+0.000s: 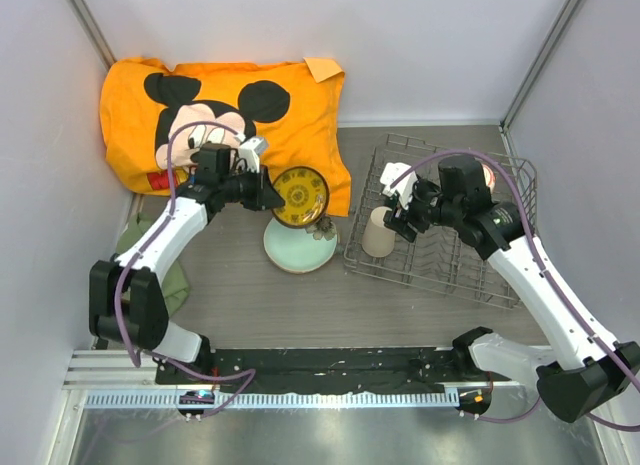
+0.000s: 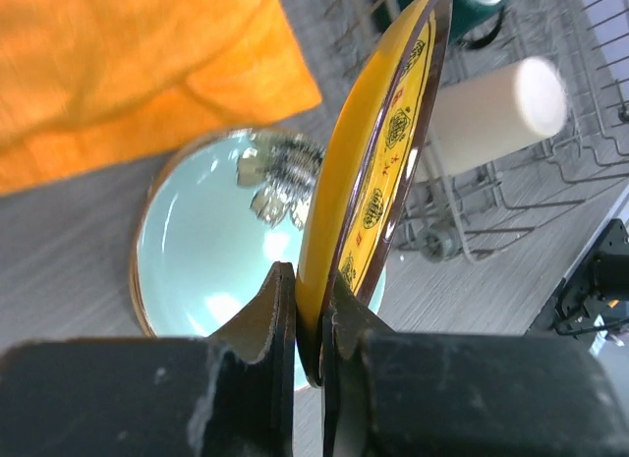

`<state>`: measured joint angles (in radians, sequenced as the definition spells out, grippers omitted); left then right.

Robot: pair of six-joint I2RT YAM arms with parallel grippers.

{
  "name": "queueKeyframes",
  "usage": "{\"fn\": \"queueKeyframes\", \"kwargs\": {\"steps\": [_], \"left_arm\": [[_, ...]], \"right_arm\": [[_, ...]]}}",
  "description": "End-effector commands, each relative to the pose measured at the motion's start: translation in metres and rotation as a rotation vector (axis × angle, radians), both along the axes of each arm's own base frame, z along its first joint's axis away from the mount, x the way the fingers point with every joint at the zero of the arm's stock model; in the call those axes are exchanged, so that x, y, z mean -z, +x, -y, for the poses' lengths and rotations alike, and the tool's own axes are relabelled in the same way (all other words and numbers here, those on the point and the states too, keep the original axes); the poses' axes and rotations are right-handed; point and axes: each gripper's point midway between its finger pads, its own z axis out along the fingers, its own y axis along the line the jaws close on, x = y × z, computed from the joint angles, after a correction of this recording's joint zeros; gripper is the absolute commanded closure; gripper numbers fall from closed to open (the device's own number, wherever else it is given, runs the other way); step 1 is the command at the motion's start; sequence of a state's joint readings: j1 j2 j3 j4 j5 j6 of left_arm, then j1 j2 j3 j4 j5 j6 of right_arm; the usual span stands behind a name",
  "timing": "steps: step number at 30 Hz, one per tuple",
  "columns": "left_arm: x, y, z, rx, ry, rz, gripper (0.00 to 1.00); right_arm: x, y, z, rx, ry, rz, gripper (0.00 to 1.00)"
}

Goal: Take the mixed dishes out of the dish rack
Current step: Place the plate at the center of the board.

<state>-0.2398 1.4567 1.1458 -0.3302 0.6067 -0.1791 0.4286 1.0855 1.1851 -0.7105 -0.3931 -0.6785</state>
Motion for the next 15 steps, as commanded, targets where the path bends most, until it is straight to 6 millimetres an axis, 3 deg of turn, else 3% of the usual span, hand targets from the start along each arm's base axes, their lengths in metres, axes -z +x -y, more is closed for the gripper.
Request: {"fn": "queueKeyframes", "kwargs": {"steps": [1, 7, 15], "left_arm": [[0.026, -0.001, 0.002, 0.014, -0.053, -0.104, 1.0], [0.071, -0.006, 0.006, 0.032, -0.053, -0.259, 1.0], [0.102, -0.016, 0.006, 0.041, -0.041, -0.367, 0.99]], "right_arm": [[-0.02, 0.005, 0.002, 0.023, 0.023, 0.08, 0.3], [-0.02, 0.008, 0.007, 0.053, 0.008, 0.087, 0.3], [-0.014, 0.01, 0.014, 0.081, -0.024, 0.095, 0.29]]}}
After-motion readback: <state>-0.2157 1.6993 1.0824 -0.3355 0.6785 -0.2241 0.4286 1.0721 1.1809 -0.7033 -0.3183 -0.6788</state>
